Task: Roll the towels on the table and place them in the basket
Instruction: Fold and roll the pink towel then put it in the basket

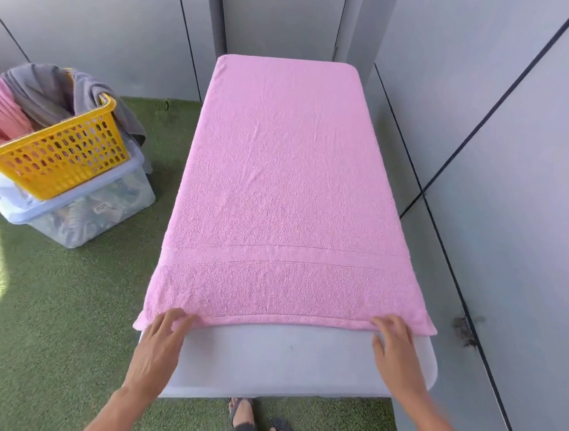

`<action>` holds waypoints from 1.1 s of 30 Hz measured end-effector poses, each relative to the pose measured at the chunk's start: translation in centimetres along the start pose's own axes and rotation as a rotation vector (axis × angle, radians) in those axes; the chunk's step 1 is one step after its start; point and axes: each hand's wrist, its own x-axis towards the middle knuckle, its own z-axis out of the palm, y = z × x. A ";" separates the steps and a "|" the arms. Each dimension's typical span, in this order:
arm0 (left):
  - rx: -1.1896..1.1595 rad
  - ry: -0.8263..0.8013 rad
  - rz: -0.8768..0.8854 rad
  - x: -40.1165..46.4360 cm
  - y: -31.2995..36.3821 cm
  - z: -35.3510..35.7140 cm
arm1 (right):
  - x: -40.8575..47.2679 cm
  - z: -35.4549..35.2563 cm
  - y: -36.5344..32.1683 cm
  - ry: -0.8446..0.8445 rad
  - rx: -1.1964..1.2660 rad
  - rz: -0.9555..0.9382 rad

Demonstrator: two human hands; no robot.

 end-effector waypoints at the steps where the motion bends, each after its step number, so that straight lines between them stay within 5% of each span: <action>1: 0.007 0.003 0.004 0.1 -0.2 -0.1 | 0.1 -0.3 0.1 0.012 -0.029 0.005; 14: 0.071 0.112 0.061 2.3 -0.4 0.3 | 1.8 -0.5 0.0 0.094 -0.148 0.018; 20: -0.095 0.028 0.052 2.3 -2.2 -0.7 | 2.2 -2.5 1.7 -0.076 -0.061 -0.001; 26: -0.388 -0.155 -0.185 4.9 -2.8 -2.4 | 4.4 -5.3 1.7 -0.304 0.049 0.003; 29: -0.355 -0.132 -0.251 5.8 -2.4 -1.9 | 5.0 -4.8 1.6 -0.226 -0.034 0.018; 33: -0.052 0.118 -0.217 4.6 -0.7 -1.3 | 3.2 -4.0 1.2 -0.012 -0.072 0.050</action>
